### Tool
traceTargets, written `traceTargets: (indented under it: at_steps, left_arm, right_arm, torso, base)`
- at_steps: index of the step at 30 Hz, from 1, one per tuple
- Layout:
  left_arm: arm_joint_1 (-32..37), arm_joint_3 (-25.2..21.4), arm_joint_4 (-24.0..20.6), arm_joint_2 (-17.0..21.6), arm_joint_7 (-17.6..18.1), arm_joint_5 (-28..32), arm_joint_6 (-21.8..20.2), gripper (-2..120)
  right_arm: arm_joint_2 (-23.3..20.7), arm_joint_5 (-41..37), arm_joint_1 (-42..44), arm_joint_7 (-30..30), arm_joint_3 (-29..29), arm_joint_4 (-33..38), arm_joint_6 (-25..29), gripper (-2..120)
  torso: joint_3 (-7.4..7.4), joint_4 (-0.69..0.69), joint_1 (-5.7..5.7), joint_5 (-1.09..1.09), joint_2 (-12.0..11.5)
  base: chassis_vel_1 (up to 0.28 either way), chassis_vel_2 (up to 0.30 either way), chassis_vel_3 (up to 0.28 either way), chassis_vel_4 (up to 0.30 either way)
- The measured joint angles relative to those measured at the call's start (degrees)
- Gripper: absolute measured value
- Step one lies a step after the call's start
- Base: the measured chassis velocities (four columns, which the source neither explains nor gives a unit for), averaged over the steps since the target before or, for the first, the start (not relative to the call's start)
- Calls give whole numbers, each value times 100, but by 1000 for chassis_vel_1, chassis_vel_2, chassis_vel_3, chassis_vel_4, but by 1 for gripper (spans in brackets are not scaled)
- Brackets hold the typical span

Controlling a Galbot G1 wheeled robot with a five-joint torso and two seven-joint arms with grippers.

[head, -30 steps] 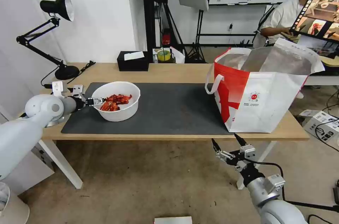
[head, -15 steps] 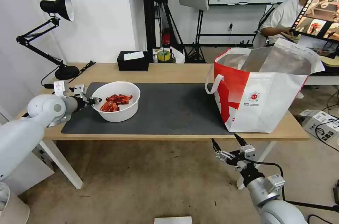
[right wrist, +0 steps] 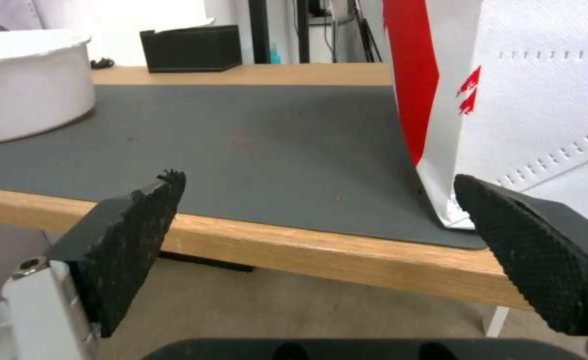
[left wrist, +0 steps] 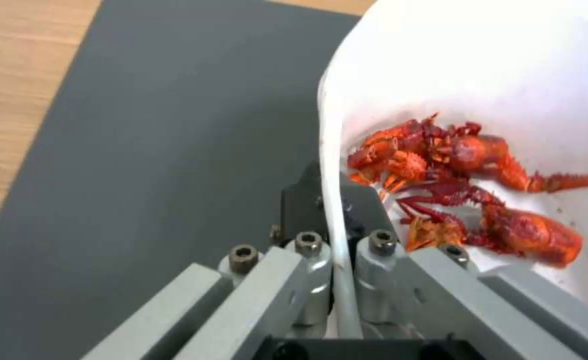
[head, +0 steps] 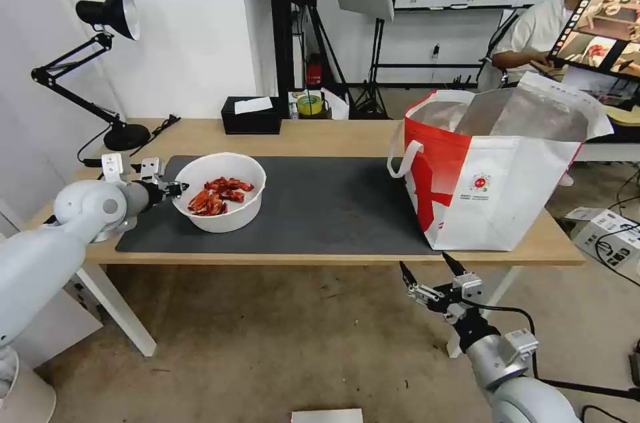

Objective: Pick up the trash from the table and place it into the takeout bag.

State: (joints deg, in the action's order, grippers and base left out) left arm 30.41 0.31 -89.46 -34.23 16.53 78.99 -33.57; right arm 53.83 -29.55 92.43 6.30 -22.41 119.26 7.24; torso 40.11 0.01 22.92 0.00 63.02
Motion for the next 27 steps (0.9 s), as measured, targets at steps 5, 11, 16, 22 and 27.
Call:
traceTargets:
  at_steps: [5, 11, 16, 22, 27]
  left_arm:
    - [-140, -5, -275, -23, 150, 230, 43, 0]
    - [-297, 64, -539, -75, 253, 390, 41, 0]
    - [-541, 172, -705, -184, 323, 451, 63, 0]
    - [-845, 298, -804, -406, 484, 570, 133, 0]
    - [-1425, 716, -772, -700, 681, 755, 158, 0]
  right_arm:
    - [0, 0, 0, 0, 0, 0, 0, 100]
    - [0, 0, 0, 0, 0, 0, 0, 100]
    - [0, 0, 0, 0, 0, 0, 0, 100]
    - [0, 0, 0, 0, 0, 0, 0, 100]
    - [0, 0, 0, 0, 0, 0, 0, 100]
  torso:
    - [0, -1, 0, 1, 0]
    - [0, 0, 0, 1, 0]
    - [0, 0, 0, 1, 0]
    - [0, 0, 0, 0, 0]
    - [0, 0, 0, 1, 0]
  base:
    - [0, 0, 0, 0]
    - [0, 0, 0, 0]
    - [0, 0, 0, 0]
    - [0, 0, 0, 0]
    - [0, 0, 0, 0]
